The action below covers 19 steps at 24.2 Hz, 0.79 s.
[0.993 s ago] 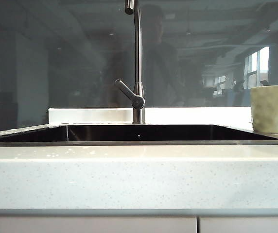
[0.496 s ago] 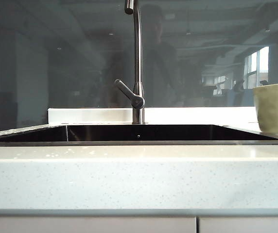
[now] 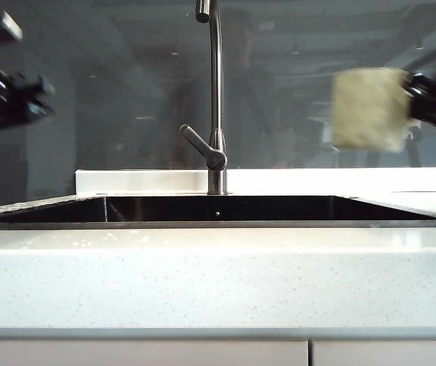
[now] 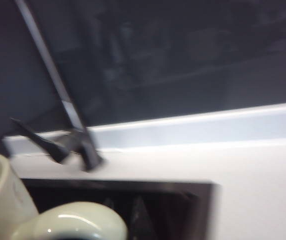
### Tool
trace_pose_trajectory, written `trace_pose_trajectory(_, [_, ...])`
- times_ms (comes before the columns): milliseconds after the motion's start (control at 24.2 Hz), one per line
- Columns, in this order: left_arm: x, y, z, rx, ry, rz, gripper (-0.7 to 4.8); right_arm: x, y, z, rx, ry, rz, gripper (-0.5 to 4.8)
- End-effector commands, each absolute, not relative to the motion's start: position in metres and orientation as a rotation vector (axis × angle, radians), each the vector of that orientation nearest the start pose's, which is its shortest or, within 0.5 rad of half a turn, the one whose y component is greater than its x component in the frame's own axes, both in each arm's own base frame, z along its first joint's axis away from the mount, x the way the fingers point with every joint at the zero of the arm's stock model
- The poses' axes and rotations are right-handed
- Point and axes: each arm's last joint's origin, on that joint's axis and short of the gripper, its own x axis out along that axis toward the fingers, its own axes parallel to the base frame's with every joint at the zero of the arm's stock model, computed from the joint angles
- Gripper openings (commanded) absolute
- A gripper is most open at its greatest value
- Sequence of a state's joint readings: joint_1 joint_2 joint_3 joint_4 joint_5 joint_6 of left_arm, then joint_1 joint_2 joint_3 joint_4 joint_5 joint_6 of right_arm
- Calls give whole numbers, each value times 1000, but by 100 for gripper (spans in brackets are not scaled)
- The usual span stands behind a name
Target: Pick up the mug next to the sink, go to the faucet to get some water, pour the water into the sink, and finally put the mug back to its place.
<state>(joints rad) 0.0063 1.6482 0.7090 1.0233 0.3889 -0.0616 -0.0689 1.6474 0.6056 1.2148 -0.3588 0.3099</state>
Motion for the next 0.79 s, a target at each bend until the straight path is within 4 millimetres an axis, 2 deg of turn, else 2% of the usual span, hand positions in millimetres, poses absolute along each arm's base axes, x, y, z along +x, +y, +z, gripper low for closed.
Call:
trace_pose_trajectory(41, [369, -14, 205, -50, -123, -550, -5, 330, 18, 237, 308, -125, 407, -3])
trace_pose_trajectory(207, [414, -18, 192, -72, -134, -666, 1, 351, 50, 271, 320, -72, 474, -3])
trace_pose_trajectory(290, [445, -21, 187, -95, -141, -750, 109, 361, 73, 294, 318, -13, 468, -3])
trace_pose_trajectory(331, [462, -28, 185, -129, -142, -800, 195, 366, 84, 306, 290, 15, 464, -3])
trace_pose_trajectory(372, [473, -30, 183, -155, -143, -815, 236, 368, 91, 313, 271, 24, 468, -3])
trace_pose_trajectory(621, [520, -57, 180, -230, -153, -924, 407, 376, 117, 332, 273, -19, 488, -3])
trace_pose_trajectory(662, [527, -60, 181, -243, -153, -938, 419, 376, 119, 333, 268, -25, 481, -3])
trace_pose_trajectory(745, [540, -70, 181, -256, -143, -965, 479, 378, 126, 335, 259, -25, 470, -3])
trace_pose_trajectory(786, [545, -73, 181, -264, -133, -968, 479, 379, 127, 337, 259, -22, 461, -3])
